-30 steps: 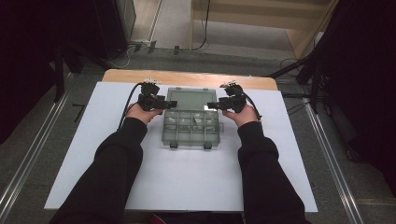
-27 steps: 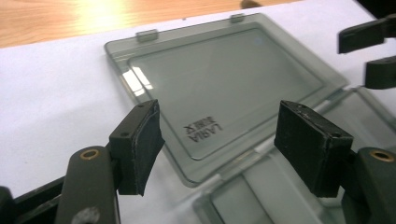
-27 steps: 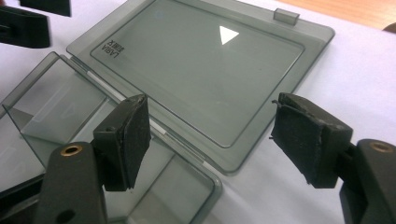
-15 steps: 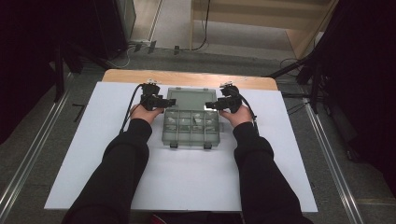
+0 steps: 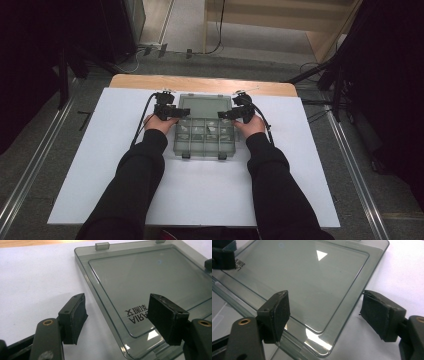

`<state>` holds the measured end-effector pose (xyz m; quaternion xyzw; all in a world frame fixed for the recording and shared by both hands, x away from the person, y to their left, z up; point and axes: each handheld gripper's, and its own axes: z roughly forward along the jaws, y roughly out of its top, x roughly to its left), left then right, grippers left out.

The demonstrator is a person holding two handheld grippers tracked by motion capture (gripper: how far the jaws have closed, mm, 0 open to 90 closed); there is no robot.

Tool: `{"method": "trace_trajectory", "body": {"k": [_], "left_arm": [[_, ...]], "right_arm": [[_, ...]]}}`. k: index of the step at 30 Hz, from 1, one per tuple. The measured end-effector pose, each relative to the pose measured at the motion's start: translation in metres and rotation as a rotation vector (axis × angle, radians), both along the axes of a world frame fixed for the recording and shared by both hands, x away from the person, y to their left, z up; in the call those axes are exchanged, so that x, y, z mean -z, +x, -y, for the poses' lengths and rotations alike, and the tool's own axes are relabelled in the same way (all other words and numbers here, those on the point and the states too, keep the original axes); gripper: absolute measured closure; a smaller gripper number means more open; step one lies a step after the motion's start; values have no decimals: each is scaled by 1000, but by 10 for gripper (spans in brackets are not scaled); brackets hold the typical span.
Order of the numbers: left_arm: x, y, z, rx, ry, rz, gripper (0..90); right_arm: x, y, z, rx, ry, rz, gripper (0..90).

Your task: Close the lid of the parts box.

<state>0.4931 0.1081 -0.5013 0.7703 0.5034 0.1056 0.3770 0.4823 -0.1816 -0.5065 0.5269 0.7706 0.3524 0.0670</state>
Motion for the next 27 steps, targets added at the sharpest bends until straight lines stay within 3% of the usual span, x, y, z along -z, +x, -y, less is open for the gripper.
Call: {"method": "trace_trajectory", "body": {"k": [7, 11, 27], "left_arm": [[3, 2, -1, 2, -35, -10, 309], [6, 3, 1, 6, -65, -19, 309], [6, 3, 3, 7, -65, -21, 296]], "right_arm": [[5, 2, 2, 14, 52, -25, 216], [5, 2, 2, 10, 47, -23, 212], [1, 0, 2, 36, 59, -76, 258]]}}
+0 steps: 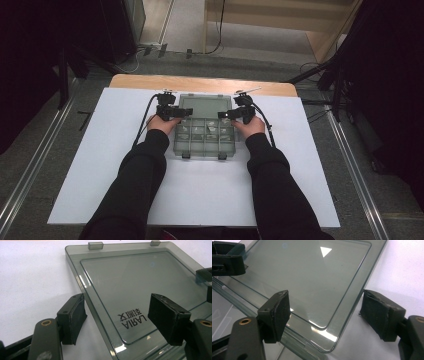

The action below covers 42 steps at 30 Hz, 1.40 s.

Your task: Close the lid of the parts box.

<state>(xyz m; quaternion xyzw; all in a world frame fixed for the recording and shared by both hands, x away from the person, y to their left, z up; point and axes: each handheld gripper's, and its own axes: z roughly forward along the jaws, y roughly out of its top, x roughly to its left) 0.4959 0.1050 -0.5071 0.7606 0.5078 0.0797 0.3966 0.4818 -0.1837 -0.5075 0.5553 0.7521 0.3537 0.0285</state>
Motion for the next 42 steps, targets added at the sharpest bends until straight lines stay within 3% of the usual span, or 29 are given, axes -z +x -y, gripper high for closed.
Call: {"method": "trace_trajectory", "body": {"k": [1, 4, 10, 14, 21, 31, 36, 42], "left_arm": [[0, 0, -1, 1, -6, -5, 295], [0, 0, -2, 5, -11, -9, 296], [0, 1, -1, -2, -16, -13, 296], [-1, 2, -5, 3, -47, -41, 313], [-1, 3, -6, 2, -61, -50, 344], [-7, 0, -8, 2, -42, -3, 412], [-11, -2, -9, 7, -41, 42, 466], [-13, -3, -10, 12, -41, 48, 480]], "right_arm": [[0, 0, 1, -1, 4, -8, 305], [-1, 0, 4, -6, 39, -39, 327], [-1, 0, 2, -7, 22, -23, 309], [0, 0, 1, -9, 25, -9, 305], [1, 1, 0, -11, 31, 0, 304], [-1, 1, 4, -10, 47, 24, 351], [-4, 0, 7, -4, 64, 50, 366], [-9, -1, 8, -3, 68, 75, 386]]}}
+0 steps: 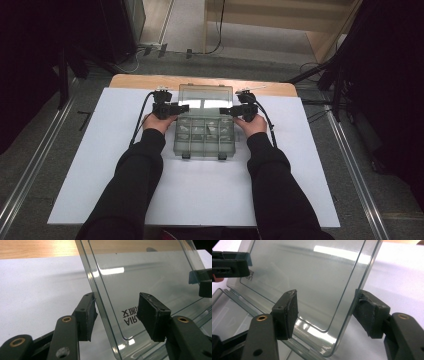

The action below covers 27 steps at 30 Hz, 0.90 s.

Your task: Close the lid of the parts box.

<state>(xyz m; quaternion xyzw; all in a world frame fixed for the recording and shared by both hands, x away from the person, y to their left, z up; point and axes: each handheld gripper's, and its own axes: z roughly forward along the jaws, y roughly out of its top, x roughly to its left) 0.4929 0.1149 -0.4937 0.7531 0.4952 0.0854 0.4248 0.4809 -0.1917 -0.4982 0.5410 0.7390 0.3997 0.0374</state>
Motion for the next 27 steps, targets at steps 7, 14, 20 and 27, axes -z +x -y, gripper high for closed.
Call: {"method": "trace_trajectory", "body": {"k": [7, 14, 20, 27], "left_arm": [[-5, -1, 0, 2, -41, 7, 478], [-12, -4, -2, 20, -36, 41, 501], [-16, -5, -5, 31, -46, 39, 523], [-21, -6, -6, 38, -50, 47, 506]], "right_arm": [[-7, -2, 4, 7, 9, 27, 423], [-13, -5, 7, 1, 18, 47, 431], [-19, -8, 9, -7, 22, 71, 449], [-27, -12, 10, -17, 10, 92, 457]]}}
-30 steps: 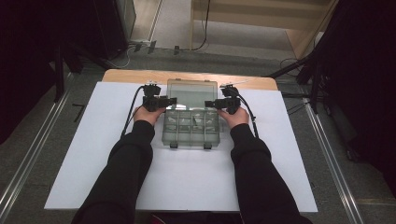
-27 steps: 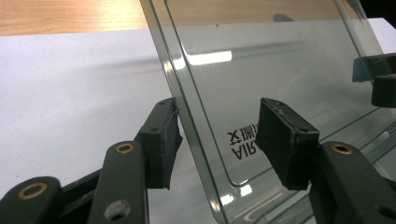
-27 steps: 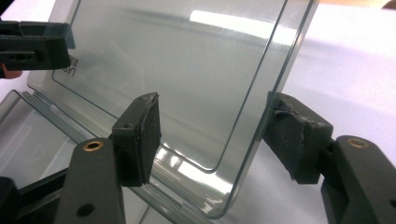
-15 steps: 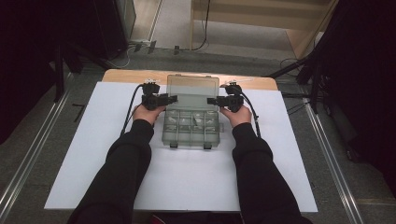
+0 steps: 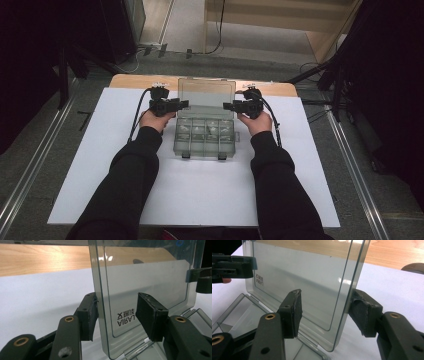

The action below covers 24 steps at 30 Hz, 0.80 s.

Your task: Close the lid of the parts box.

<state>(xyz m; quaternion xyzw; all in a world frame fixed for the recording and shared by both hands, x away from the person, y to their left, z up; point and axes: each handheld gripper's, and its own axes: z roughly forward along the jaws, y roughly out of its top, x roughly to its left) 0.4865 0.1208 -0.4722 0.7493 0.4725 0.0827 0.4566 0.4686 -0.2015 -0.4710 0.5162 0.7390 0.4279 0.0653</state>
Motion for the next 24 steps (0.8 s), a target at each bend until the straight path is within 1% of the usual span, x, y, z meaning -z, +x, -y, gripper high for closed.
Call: {"method": "trace_trajectory", "body": {"k": [2, 8, 11, 16, 19, 22, 24], "left_arm": [[-2, -1, 1, 0, 5, 15, 506], [-7, -3, -1, 10, -10, 27, 506], [-10, -5, -2, 12, -11, 39, 509], [-14, -8, -2, 28, -6, 38, 517], [-17, -11, -4, 42, -7, 36, 517], [-17, -14, -4, 49, -3, 45, 516], [-16, -17, -4, 55, 12, 40, 516]], "right_arm": [[-1, -1, 0, -1, -2, 3, 455], [-7, -6, 0, -9, 0, 9, 456], [-8, -8, 1, -15, 5, 18, 458], [-9, -12, 3, -26, 11, 27, 462], [-11, -16, 3, -34, 9, 37, 470], [-14, -20, 3, -42, -1, 51, 477], [-14, -23, 4, -44, -5, 56, 495]]}}
